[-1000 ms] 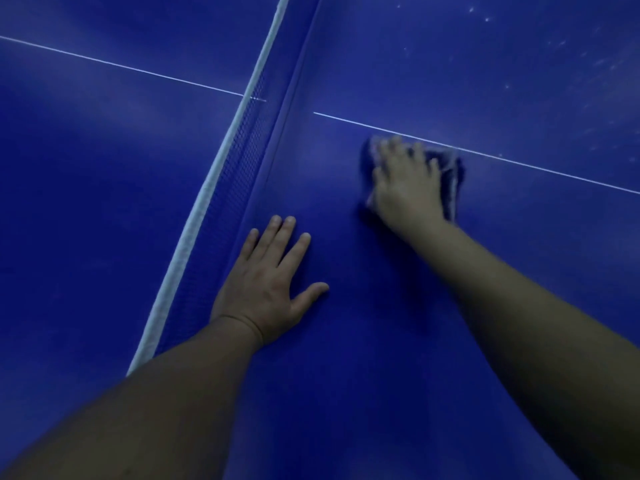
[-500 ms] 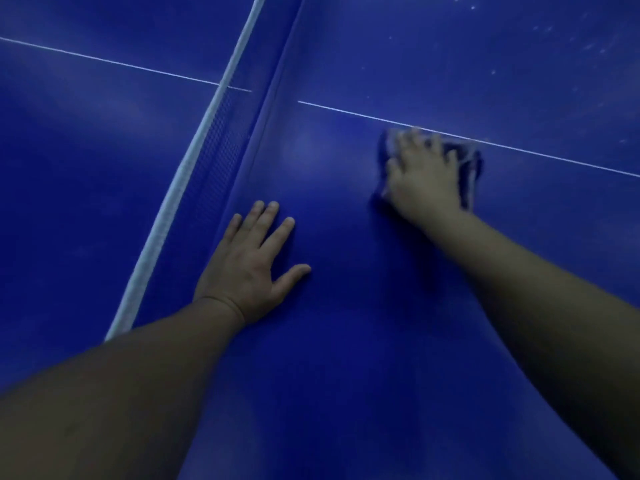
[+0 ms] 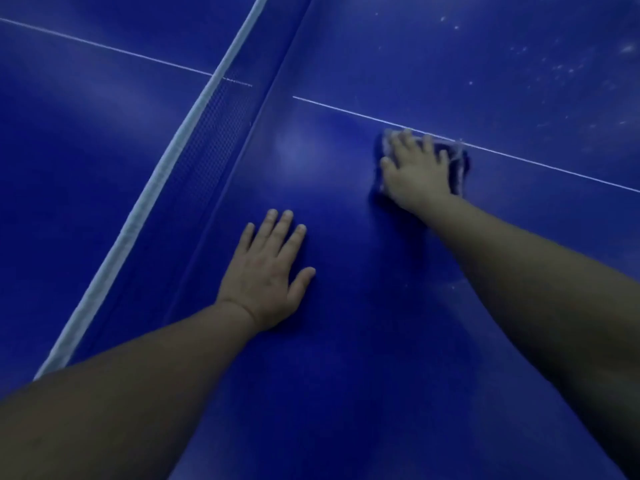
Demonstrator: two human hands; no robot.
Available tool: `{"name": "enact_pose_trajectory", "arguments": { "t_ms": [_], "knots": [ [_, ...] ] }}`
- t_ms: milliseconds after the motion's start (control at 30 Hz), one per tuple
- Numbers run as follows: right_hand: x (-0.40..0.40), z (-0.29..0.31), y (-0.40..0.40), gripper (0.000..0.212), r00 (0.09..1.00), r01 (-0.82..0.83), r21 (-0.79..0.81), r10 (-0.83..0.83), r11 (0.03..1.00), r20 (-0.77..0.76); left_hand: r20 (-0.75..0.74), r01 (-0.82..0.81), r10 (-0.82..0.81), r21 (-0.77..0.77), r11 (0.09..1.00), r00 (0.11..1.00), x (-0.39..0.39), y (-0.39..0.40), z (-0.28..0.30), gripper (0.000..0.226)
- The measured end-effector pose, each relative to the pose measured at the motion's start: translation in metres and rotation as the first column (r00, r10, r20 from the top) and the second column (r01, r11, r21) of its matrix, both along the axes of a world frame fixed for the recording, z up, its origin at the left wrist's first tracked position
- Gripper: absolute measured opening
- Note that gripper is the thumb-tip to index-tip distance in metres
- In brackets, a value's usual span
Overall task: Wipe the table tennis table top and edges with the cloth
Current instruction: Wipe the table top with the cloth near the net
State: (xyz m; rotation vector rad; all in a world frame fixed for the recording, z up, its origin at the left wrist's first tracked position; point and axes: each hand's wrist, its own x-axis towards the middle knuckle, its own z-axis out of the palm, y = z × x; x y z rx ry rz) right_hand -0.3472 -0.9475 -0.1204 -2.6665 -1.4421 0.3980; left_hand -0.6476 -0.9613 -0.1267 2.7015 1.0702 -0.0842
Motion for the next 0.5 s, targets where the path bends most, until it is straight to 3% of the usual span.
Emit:
{"name": "enact_pose_trajectory", "arguments": {
  "t_ms": [100, 233, 367, 500],
  "knots": [
    [-0.049, 0.001, -0.079, 0.061, 0.961, -0.278, 0.003, 0.278, 0.961, 0.009, -0.008, 0.009, -0.010, -0.027, 1.000, 1.000, 0.009, -0.032, -0.002, 0.080],
    [-0.049, 0.006, -0.187, 0.067, 0.934, -0.353, -0.013, 0.352, 0.935, -0.054, 0.005, 0.008, -0.008, 0.002, 1.000, 1.000, 0.009, -0.036, -0.006, 0.078],
    [0.010, 0.000, -0.130, 0.070, 0.997, -0.068, -0.054, 0.070, 0.996, 0.032, 0.007, 0.009, -0.009, 0.022, 1.000, 1.000, 0.007, -0.036, -0.008, 0.075],
    [0.036, -0.001, -0.026, 0.064, 0.983, 0.185, -0.024, -0.186, 0.982, -0.015, 0.030, 0.001, -0.002, 0.031, 1.000, 1.000, 0.007, -0.036, -0.009, 0.073]
  ]
}}
